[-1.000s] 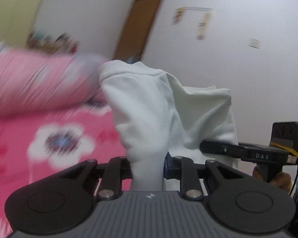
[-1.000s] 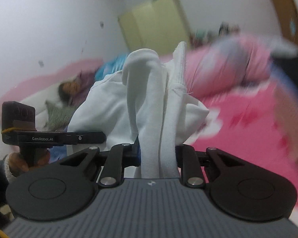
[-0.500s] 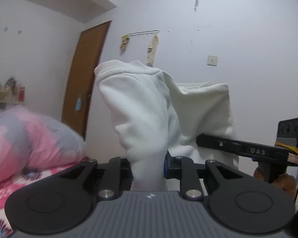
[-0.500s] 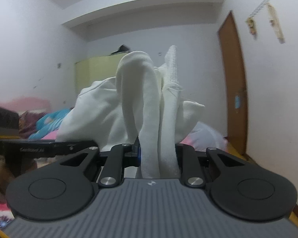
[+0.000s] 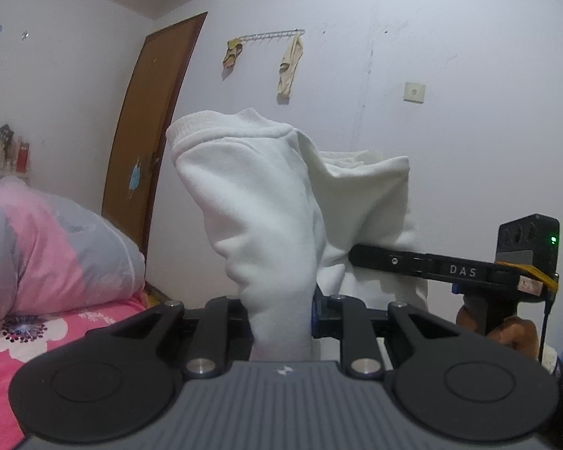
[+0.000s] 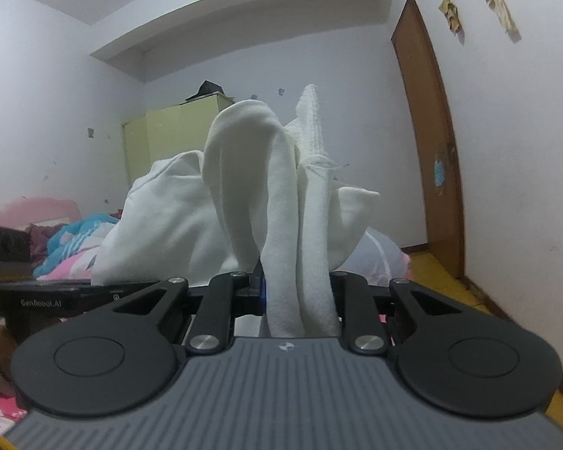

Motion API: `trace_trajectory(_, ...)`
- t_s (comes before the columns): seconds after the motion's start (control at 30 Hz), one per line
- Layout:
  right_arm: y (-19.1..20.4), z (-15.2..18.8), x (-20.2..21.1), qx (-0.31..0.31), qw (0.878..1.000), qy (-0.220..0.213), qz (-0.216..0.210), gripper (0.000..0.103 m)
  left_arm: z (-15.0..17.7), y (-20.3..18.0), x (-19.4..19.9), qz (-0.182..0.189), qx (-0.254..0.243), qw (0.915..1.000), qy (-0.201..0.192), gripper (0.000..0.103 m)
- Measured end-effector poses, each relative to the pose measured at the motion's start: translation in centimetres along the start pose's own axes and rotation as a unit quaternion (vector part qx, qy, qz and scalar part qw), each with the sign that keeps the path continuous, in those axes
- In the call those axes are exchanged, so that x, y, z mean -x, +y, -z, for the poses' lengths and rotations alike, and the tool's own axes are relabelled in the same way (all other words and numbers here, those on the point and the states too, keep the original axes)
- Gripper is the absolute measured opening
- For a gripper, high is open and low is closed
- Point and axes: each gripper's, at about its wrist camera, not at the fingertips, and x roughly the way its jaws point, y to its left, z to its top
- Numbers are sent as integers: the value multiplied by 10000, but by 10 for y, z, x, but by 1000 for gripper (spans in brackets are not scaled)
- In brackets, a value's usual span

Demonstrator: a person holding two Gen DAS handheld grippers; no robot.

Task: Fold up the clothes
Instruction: 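Lift the folded white sweatshirt with both grippers, then carry the sweatshirt with both grippers onto the clothes stack and release it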

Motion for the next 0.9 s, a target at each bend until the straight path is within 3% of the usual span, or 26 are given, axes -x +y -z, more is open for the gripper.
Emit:
trace_trajectory(0.37, -31, 21, -69, 84, 9980, 455, -441, 19, 16, 62, -25, -165, 242, 9994, 158, 22)
trace_trajectory(0.4, -35, 22, -80, 110, 9973, 537, -497, 20, 20, 69, -28, -210, 273, 9992, 198, 25)
trace_trajectory(0.47, -41, 27, -105, 140, 9960, 724, -514, 26, 32, 85, -37, -331, 383, 9981, 357, 43)
trace_trajectory(0.5, -46, 34, -120, 118, 9951, 865, -468, 38, 39, 94, -43, -500, 459, 9966, 469, 65)
trace_trajectory(0.57, -57, 47, -151, -18, 9889, 1482, -128, 45, 53, 112, -57, -997, 704, 9897, 751, 70)
trace_trajectory(0.67, -78, 55, -179, -504, 9754, 2104, 418, 46, 63, 137, -52, -1078, 1268, 9833, 736, 71)
trace_trajectory(0.73, -83, 46, -170, -587, 9804, 1798, 544, 51, 64, 142, -34, -1146, 1258, 9846, 390, 87)
trace_trajectory(0.8, -85, 35, -154, -502, 9868, 1300, 823, 67, 60, 141, -17, -1269, 1137, 9854, 44, 90)
trace_trajectory(0.9, -88, 23, -124, -730, 9890, 674, 1095, 65, 49, 133, -12, -1407, 718, 9872, -195, 90)
